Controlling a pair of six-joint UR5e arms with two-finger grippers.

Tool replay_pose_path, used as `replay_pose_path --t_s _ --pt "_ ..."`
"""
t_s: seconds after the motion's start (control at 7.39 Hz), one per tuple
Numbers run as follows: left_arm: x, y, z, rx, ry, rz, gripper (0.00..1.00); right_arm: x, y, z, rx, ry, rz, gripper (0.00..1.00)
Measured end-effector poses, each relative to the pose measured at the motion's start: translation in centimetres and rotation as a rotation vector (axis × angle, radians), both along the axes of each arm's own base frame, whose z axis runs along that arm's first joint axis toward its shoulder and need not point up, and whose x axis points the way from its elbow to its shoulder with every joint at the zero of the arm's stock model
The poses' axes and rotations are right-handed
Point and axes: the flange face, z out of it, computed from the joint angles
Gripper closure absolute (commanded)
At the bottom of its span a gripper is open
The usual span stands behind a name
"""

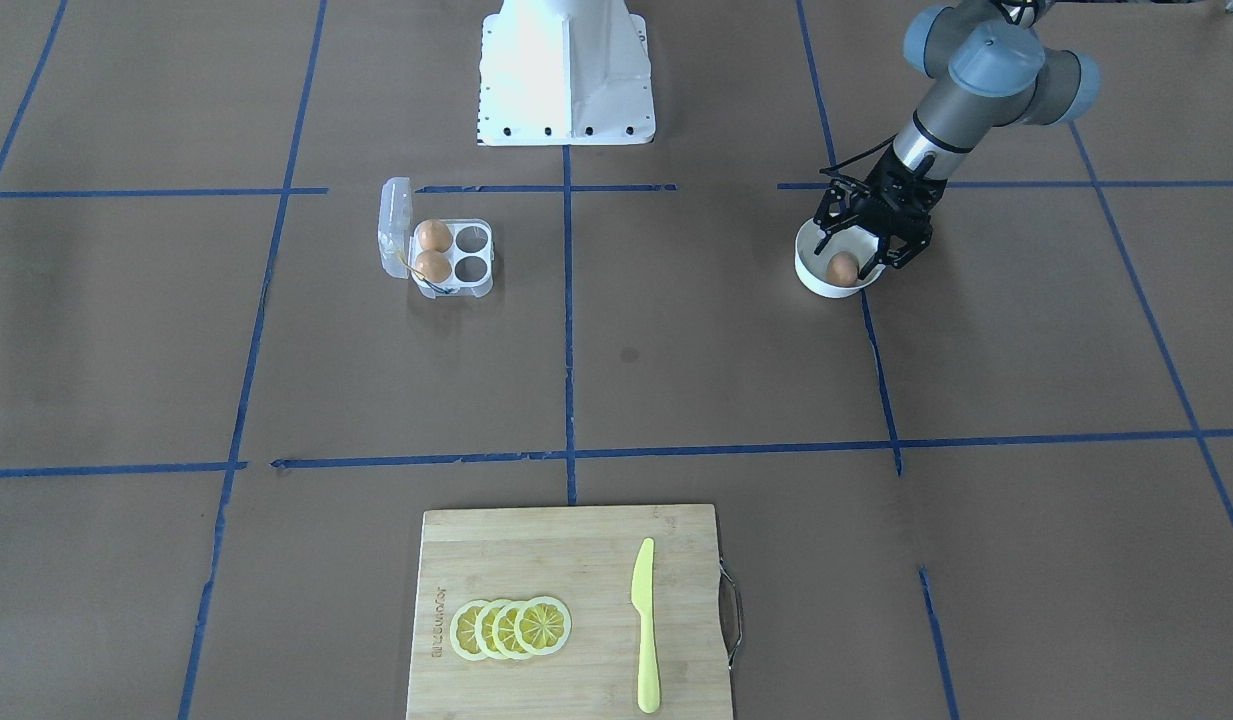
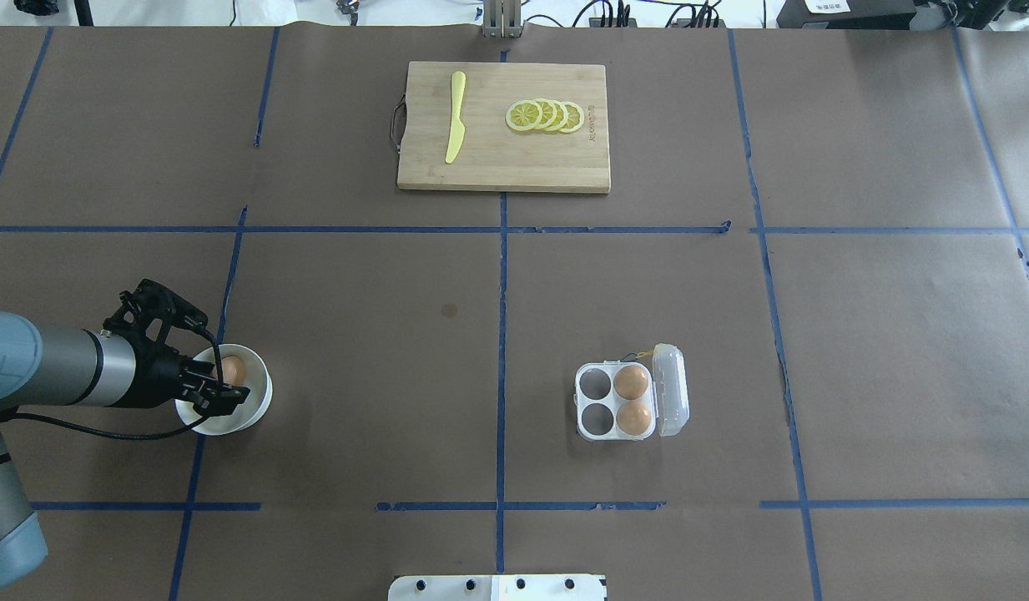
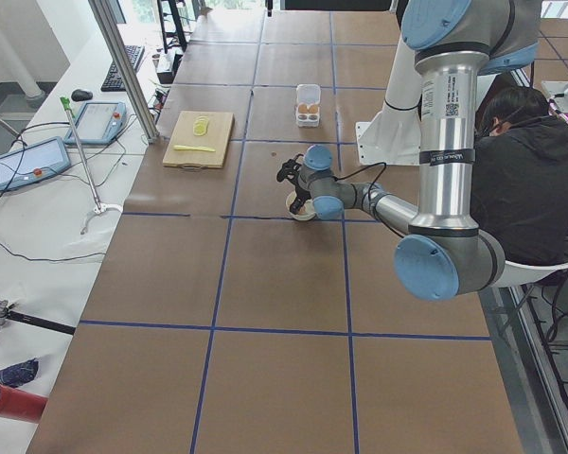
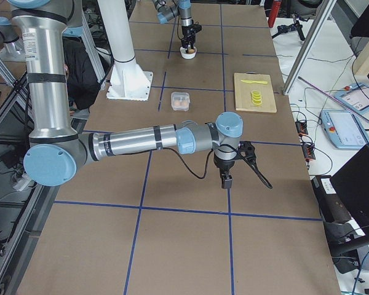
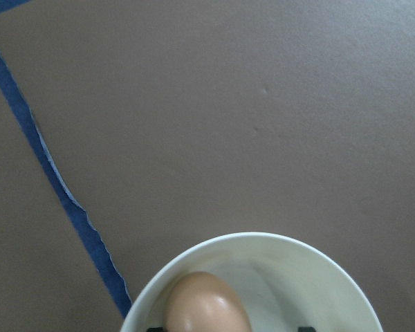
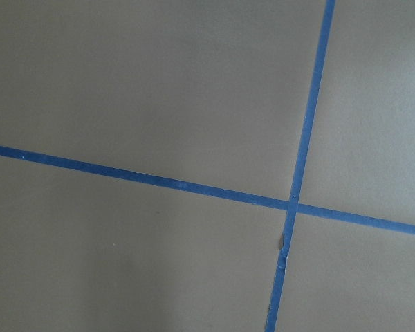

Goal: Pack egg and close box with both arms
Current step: 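Lower the left gripper into the bowl and close on the brown egg, then lift the brown egg out of the white bowl with the left gripper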

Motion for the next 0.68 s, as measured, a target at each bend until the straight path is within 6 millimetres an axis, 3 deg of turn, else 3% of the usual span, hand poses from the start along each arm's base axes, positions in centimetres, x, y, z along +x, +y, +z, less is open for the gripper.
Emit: replay_pose_path --t_s 0.41,0.68 --pt "0.59 -0.13 -0.03 0.0 0.001 0.004 0.32 0.0 0.01 0.02 0.0 0.0 0.0 0.0" --pt "0.64 -0.15 -0.04 0.0 0.001 0.004 0.45 0.01 0.03 0.05 -0.001 0.0 0.0 0.0"
